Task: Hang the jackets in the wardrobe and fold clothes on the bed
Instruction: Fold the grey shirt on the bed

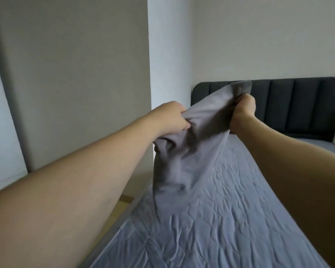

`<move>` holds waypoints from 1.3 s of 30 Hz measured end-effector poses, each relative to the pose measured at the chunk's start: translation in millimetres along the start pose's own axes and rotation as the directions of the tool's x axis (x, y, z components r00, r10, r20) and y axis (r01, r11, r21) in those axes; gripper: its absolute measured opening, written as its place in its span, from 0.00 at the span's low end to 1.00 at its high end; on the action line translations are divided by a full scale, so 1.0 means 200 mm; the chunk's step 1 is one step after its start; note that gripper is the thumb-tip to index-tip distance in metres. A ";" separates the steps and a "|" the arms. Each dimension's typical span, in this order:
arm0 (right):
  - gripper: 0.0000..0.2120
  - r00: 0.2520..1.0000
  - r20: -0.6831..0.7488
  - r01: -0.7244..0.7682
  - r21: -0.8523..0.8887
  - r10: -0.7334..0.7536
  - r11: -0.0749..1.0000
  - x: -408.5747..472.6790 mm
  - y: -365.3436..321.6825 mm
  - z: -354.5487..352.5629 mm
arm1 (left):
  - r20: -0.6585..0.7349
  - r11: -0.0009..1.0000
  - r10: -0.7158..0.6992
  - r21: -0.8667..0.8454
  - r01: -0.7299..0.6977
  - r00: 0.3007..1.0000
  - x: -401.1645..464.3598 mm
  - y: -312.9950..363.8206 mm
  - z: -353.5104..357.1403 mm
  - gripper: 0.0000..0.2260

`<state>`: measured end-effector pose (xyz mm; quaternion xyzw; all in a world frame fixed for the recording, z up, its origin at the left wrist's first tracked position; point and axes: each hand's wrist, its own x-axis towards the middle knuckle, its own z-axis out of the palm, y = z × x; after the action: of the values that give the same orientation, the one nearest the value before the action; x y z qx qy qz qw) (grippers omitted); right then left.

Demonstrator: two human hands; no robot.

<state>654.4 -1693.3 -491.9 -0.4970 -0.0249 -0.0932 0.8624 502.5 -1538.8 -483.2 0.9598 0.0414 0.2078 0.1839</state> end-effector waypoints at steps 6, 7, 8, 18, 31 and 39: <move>0.11 0.998 -0.045 -0.043 0.143 0.049 0.989 -0.44 -0.05 -0.63 | 0.479 0.999 0.011 0.030 -0.029 0.878 -0.51 0.50 0.09 0.08; 0.13 0.995 -0.077 -0.060 0.119 0.069 0.991 -0.51 0.01 -0.78 | 0.564 1.000 -0.001 -0.016 0.012 0.826 -0.62 0.55 0.22 0.08; 0.15 0.989 -0.118 -0.079 0.075 0.088 0.994 -0.57 0.08 -0.94 | 0.643 0.996 -0.011 -0.056 0.062 0.766 -0.73 0.59 0.38 0.09; 0.18 0.915 -0.126 -0.260 -0.910 0.383 0.322 -0.81 0.83 -1.81 | 0.956 0.956 -0.219 0.170 0.237 0.194 -1.42 0.43 1.41 0.05; 0.17 0.941 0.191 0.156 -0.977 0.281 0.142 -0.42 1.44 -0.97 | 0.320 0.833 -0.547 0.116 0.542 0.773 -0.94 -0.69 1.35 0.13; 0.24 0.988 0.141 0.145 -0.987 0.065 -0.072 -0.39 2.00 -1.07 | 0.590 0.478 -0.568 -0.330 0.814 0.573 -0.99 -1.22 1.67 0.14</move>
<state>641.2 -1672.8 -951.2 -0.9734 -0.0254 -0.0714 0.2163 459.9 -1455.5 -931.6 0.7718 0.3317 -0.0872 0.5354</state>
